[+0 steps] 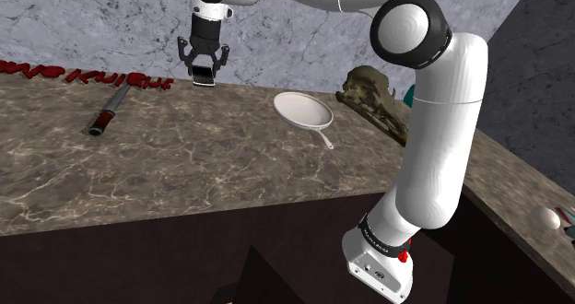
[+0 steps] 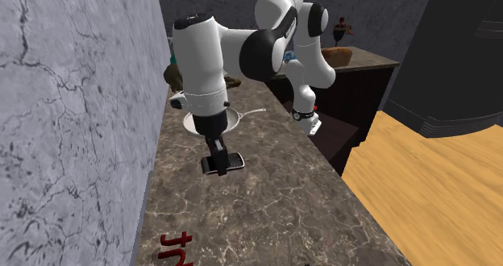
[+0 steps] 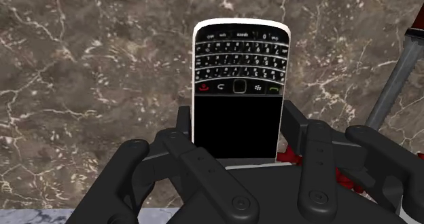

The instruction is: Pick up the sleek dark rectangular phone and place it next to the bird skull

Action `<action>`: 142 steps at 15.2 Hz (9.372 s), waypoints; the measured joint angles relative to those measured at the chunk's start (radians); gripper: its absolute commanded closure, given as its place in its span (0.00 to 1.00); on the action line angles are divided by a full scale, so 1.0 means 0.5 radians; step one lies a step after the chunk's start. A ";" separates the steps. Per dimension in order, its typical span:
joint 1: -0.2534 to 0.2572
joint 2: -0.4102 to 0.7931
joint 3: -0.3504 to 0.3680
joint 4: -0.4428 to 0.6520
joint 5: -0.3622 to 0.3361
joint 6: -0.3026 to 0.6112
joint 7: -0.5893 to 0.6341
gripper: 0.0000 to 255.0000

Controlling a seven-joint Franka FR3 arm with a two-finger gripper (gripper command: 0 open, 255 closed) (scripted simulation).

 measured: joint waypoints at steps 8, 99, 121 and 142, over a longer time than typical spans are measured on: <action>0.005 -0.001 0.002 0.215 0.000 -0.216 0.005 1.00; -0.882 -1.261 -2.477 -0.612 -0.311 -0.596 -3.286 1.00; -0.875 -1.101 -2.657 -1.088 -0.209 -0.014 -3.425 1.00; -0.941 -0.630 -2.732 -1.455 0.259 0.532 -3.782 1.00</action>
